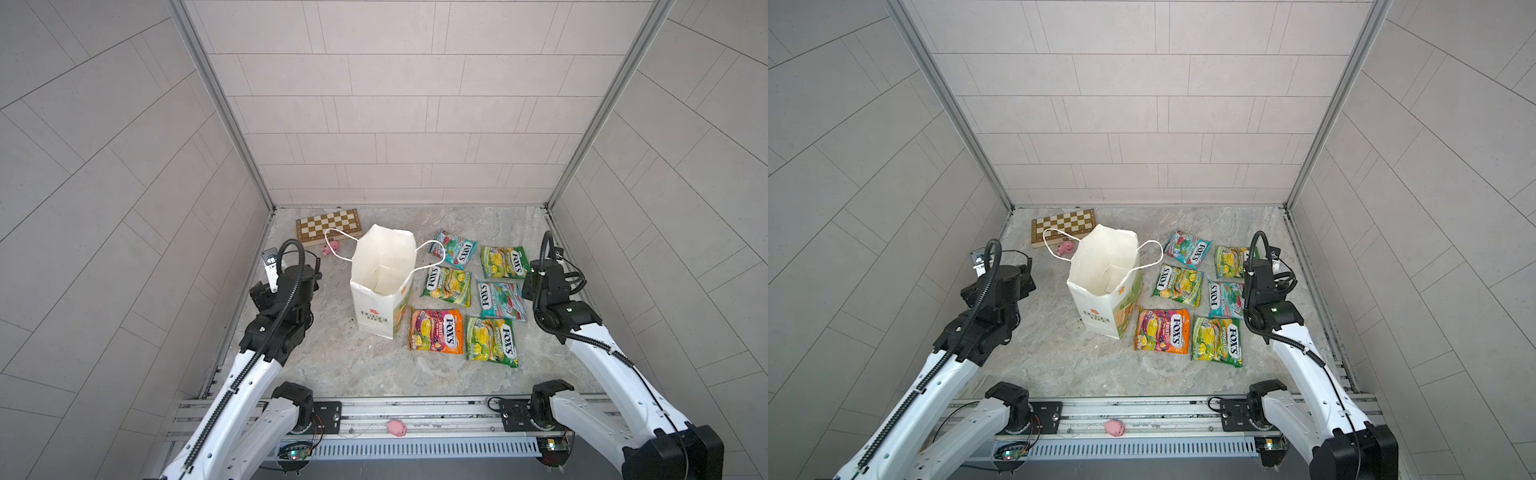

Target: Take the snacks out of the paper bag

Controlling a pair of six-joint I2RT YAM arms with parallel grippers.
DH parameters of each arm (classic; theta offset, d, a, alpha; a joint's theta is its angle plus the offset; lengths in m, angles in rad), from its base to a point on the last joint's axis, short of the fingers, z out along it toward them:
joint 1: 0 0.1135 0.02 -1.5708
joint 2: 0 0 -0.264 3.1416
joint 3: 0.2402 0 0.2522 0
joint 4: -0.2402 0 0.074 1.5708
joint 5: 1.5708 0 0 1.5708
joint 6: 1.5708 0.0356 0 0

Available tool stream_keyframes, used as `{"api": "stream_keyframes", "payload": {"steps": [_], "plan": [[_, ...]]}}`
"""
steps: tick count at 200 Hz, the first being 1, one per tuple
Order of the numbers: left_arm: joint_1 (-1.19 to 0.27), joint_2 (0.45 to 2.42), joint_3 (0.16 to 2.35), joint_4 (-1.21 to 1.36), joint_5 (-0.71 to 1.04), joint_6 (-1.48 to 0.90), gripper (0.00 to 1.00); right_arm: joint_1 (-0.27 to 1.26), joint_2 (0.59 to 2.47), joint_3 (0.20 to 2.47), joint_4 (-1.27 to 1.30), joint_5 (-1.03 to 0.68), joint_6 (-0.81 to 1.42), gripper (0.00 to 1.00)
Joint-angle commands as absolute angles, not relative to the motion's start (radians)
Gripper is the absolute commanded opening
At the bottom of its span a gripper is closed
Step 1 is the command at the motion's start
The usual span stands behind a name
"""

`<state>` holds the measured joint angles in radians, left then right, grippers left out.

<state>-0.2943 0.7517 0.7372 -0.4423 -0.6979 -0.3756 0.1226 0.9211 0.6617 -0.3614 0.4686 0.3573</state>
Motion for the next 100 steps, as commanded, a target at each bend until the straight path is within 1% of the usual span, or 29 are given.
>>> {"api": "stream_keyframes", "payload": {"steps": [1,39,66,100], "plan": [[-0.289,0.726,0.661,-0.248,-0.717,-0.339,0.97,0.117,0.894,0.575,-0.196,0.53,0.327,0.63],[-0.288,0.761,0.497,0.025,-0.783,-0.238,0.97,0.116,0.868,0.393,0.073,0.583,0.296,0.63],[-0.287,0.77,0.379,0.212,-0.719,-0.177,0.97,0.114,0.872,0.287,0.247,0.581,0.286,0.64],[-0.283,0.87,0.285,0.404,-0.673,-0.1,0.97,0.115,0.914,0.229,0.379,0.605,0.251,0.65]]}}
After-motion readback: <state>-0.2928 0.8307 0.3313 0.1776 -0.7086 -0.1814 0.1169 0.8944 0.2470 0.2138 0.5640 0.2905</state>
